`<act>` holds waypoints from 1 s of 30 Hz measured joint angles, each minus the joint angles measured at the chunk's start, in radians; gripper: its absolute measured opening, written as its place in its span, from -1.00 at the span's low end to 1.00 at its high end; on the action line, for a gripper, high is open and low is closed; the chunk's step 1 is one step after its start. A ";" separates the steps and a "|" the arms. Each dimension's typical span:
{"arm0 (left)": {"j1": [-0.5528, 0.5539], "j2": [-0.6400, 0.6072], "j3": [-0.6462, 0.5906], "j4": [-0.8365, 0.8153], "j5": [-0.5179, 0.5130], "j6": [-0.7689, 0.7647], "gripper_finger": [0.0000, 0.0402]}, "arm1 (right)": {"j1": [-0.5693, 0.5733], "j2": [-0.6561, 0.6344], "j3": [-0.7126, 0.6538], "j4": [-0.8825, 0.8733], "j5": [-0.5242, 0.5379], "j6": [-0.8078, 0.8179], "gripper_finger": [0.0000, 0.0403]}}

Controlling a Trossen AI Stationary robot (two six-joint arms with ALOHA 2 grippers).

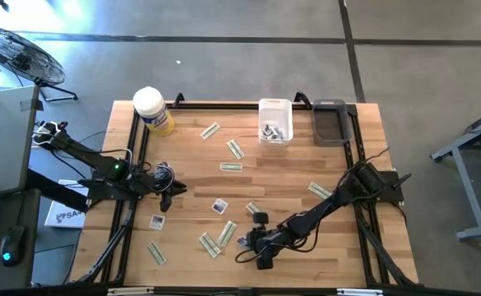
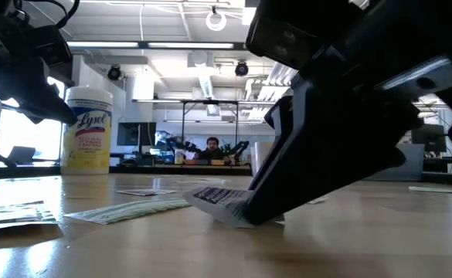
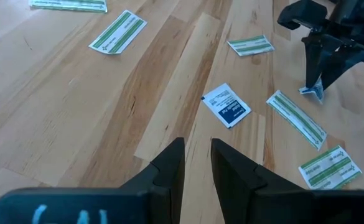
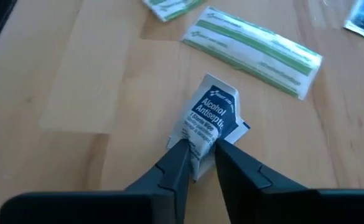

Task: Pick & Place First Aid Supplies
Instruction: Put the blue alcohol pad into the white bin

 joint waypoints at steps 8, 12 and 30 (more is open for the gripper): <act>0.000 0.000 0.000 0.000 0.000 0.000 -0.62 | -0.046 -0.055 -0.002 -0.005 0.004 0.051 -0.87; 0.000 0.000 0.000 0.000 0.000 0.000 -0.62 | -0.082 -0.072 -0.002 -0.008 -0.025 0.051 -0.98; 0.000 0.000 0.000 0.000 0.000 0.000 -0.62 | -0.475 -0.494 0.002 -0.263 0.259 0.006 -0.99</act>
